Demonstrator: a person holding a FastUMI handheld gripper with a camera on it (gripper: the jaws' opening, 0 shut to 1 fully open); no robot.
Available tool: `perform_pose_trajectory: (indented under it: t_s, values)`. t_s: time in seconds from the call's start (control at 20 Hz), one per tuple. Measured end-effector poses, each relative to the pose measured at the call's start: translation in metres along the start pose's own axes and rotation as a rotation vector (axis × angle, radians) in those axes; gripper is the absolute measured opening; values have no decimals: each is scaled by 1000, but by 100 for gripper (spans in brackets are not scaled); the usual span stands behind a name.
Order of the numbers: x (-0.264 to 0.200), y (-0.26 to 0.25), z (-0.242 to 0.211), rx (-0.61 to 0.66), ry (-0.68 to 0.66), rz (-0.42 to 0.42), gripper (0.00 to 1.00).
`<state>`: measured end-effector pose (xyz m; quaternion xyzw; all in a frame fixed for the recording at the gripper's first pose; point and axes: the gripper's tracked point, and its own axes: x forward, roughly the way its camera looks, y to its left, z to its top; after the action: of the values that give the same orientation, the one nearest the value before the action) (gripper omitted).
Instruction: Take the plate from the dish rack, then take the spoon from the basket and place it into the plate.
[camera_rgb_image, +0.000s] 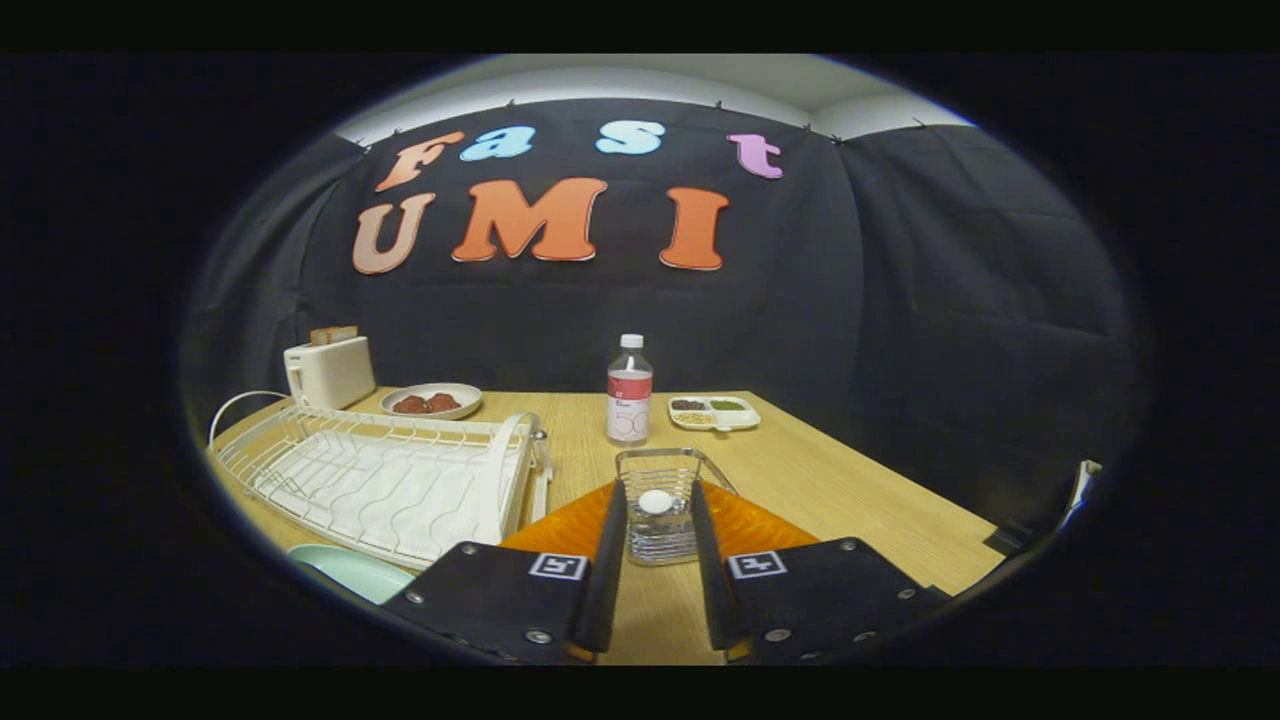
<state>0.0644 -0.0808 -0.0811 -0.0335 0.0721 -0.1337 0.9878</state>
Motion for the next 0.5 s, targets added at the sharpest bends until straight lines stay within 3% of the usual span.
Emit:
perform_pose_trajectory:
  t_s: [0.15,0.5]
  values:
    - [4,5,1,18,4,13,14]
    - [-10,6,15,-15,-22,22,8]
